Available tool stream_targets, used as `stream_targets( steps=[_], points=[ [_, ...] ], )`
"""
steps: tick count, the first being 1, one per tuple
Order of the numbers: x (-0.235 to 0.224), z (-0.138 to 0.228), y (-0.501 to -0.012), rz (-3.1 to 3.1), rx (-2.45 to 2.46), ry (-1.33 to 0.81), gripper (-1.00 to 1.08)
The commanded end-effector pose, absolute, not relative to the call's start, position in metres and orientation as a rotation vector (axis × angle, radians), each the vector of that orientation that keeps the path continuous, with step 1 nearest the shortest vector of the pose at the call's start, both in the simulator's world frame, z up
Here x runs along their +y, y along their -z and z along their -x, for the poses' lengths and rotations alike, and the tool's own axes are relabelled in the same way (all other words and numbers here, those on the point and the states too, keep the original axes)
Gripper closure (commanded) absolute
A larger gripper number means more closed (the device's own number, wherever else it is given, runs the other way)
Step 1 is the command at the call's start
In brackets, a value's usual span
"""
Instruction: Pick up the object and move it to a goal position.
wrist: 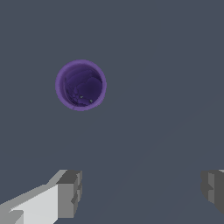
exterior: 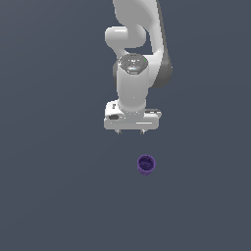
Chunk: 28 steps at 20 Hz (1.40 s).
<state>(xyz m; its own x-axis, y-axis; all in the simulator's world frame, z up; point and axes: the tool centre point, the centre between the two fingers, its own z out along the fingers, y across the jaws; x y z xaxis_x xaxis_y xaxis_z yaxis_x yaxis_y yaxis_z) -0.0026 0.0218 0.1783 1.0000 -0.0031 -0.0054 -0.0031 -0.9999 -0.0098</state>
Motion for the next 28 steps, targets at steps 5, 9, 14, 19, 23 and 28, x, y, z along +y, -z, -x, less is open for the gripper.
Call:
stream_targets(
  steps=[5, 9, 14, 19, 23, 28],
  points=[
    [0.03, 0.004, -0.175, 3.127, 0.007, -0.023, -0.2],
    [0.035, 0.006, -0.173, 3.125, 0.001, -0.032, -0.2],
    [0.035, 0.003, -0.17, 3.117, 0.032, -0.038, -0.2],
    [0.037, -0.007, -0.163, 3.091, 0.12, -0.059, -0.2],
    [0.039, -0.019, -0.154, 3.053, 0.231, -0.087, -0.2],
    [0.043, -0.038, -0.136, 2.976, 0.412, -0.139, -0.2]
  ],
)
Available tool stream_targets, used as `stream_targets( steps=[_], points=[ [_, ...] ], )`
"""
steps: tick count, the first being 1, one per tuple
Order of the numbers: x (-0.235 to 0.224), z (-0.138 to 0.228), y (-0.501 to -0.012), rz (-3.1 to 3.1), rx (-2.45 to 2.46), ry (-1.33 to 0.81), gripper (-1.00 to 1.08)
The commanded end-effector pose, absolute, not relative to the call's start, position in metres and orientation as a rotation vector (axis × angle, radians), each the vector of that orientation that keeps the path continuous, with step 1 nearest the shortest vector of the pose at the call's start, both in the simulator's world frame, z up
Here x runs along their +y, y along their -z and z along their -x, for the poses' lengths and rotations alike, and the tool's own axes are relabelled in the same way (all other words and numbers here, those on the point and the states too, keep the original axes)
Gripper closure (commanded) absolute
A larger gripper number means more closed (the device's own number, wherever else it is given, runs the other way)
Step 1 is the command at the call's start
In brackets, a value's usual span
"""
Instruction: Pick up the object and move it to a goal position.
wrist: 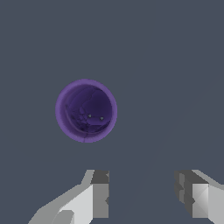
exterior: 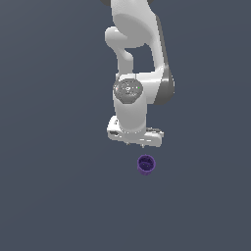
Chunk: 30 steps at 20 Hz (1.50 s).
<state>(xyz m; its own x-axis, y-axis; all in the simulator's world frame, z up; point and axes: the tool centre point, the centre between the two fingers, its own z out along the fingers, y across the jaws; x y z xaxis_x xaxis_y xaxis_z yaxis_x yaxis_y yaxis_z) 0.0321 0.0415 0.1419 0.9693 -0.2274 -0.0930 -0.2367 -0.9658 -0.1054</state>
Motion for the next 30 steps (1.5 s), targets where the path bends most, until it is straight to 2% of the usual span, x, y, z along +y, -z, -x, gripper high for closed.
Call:
stream_targets(
  steps=[1, 13, 21, 30],
  points=[
    [0.044, -0.042, -0.132, 2.958, 0.45, -0.151, -0.2],
    [0.051, -0.069, -0.101, 2.802, 0.717, -0.246, -0.2],
    [0.052, -0.071, -0.097, 2.79, 0.735, -0.254, -0.2],
    [0.06, -0.068, -0.07, 2.786, 0.741, -0.255, -0.2]
  ],
)
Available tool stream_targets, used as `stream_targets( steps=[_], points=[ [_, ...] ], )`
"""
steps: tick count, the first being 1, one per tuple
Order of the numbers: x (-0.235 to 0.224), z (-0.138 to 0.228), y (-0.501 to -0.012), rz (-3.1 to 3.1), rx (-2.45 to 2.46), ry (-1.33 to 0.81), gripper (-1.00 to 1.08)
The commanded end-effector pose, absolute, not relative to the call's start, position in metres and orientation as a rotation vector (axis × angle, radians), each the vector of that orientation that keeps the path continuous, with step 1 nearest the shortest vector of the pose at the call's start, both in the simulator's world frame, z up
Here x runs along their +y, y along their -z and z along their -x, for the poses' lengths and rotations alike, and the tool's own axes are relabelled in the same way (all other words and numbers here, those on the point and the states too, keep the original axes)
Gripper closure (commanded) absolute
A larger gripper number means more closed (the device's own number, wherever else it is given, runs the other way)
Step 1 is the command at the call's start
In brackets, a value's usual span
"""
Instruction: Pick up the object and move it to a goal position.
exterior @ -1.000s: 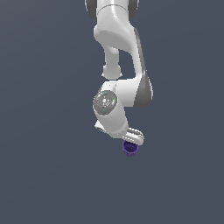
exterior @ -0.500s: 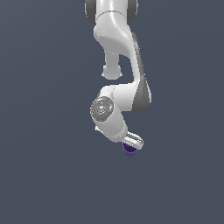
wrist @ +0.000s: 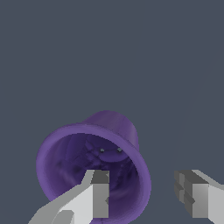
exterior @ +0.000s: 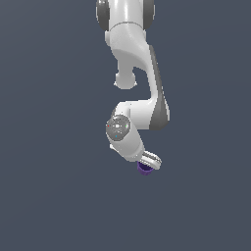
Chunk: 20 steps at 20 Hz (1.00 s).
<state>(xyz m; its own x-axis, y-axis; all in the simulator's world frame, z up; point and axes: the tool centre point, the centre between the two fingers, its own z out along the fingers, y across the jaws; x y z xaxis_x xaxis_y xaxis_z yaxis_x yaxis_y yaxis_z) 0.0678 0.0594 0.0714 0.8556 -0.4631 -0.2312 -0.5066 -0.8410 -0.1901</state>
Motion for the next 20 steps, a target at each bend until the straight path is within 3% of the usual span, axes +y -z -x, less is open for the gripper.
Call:
stream_targets(
  steps=[1, 20],
  points=[
    [0.0598, -0.068, -0.0696, 2.786, 0.741, -0.255, 1.08],
    [0.0651, -0.0585, -0.074, 2.786, 0.741, -0.254, 1.08]
  ],
)
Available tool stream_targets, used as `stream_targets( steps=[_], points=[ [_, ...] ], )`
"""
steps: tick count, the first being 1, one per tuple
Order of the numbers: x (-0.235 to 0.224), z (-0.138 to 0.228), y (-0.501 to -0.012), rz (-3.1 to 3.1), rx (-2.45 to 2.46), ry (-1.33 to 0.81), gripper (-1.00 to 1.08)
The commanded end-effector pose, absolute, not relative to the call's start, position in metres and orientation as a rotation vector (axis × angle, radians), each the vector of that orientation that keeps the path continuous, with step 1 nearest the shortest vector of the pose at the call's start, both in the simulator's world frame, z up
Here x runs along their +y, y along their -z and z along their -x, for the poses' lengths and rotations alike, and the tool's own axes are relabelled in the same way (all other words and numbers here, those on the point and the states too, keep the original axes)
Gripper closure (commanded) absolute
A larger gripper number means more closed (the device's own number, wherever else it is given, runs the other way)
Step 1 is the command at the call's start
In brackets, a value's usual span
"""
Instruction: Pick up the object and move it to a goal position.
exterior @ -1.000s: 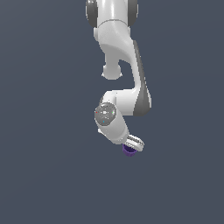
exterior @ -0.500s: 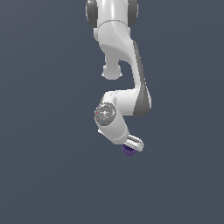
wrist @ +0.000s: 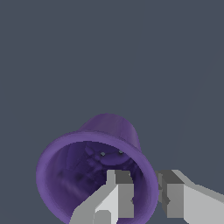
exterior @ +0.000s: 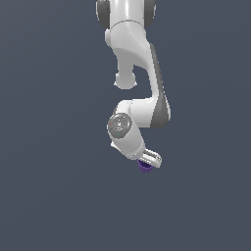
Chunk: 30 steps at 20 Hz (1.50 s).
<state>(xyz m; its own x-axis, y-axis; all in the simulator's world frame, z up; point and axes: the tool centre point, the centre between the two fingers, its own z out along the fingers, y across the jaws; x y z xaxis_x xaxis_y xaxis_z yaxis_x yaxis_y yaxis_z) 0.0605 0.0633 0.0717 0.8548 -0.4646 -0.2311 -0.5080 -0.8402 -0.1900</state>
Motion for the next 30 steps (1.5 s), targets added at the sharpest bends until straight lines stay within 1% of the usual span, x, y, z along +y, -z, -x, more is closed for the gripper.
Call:
stream_targets(
  steps=[1, 10, 30],
  points=[
    [0.066, -0.056, -0.075, 2.786, 0.741, -0.254, 1.08],
    [0.086, -0.021, -0.089, 2.787, 0.742, -0.254, 1.08],
    [0.159, 0.106, -0.143, 2.789, 0.742, -0.254, 1.08]
  ],
)
